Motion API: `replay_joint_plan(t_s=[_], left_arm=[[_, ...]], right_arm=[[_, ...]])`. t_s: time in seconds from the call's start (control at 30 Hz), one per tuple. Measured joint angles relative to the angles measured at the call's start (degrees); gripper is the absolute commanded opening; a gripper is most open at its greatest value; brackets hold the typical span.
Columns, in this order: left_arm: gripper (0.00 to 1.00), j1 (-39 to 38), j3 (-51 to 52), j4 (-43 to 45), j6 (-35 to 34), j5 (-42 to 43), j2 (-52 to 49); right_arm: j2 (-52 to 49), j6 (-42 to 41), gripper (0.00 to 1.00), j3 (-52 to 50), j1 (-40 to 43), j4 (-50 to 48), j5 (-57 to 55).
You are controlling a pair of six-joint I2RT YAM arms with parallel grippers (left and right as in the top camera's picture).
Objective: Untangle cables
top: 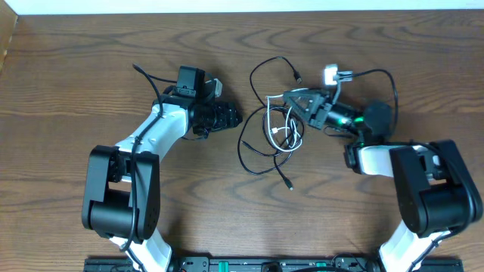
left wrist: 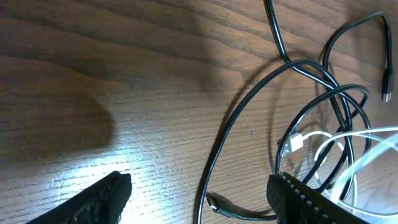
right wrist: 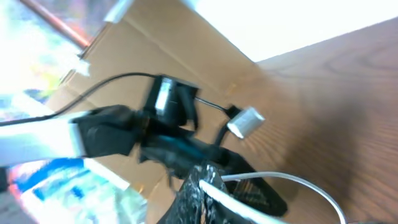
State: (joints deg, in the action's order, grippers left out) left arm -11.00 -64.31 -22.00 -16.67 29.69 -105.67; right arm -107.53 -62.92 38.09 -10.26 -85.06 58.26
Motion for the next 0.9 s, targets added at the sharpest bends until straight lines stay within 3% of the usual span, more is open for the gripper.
replay_joint_plan(t_s=[0.13, 0.37, 0.63, 0.9], left_arm=[[0.75, 0.0, 0.0, 0.0, 0.0, 0.0, 0.0], [0.75, 0.0, 0.0, 0.0, 0.0, 0.0, 0.0], [0.75, 0.0, 0.0, 0.0, 0.0, 0.0, 0.0], [0.75, 0.0, 0.0, 0.0, 0.0, 0.0, 0.0]], right_arm=[[4.0, -3.2, 0.01, 0.0, 1.8, 1.9, 2.8], [14.2, -3.7, 0.01, 3.6, 5.7, 18.0, 7.2], [18.1, -3.5, 0.01, 21.5, 6.9, 30.6, 19.4], [18.7, -3.6, 0.01, 35.3, 9.3, 34.7, 23.0]])
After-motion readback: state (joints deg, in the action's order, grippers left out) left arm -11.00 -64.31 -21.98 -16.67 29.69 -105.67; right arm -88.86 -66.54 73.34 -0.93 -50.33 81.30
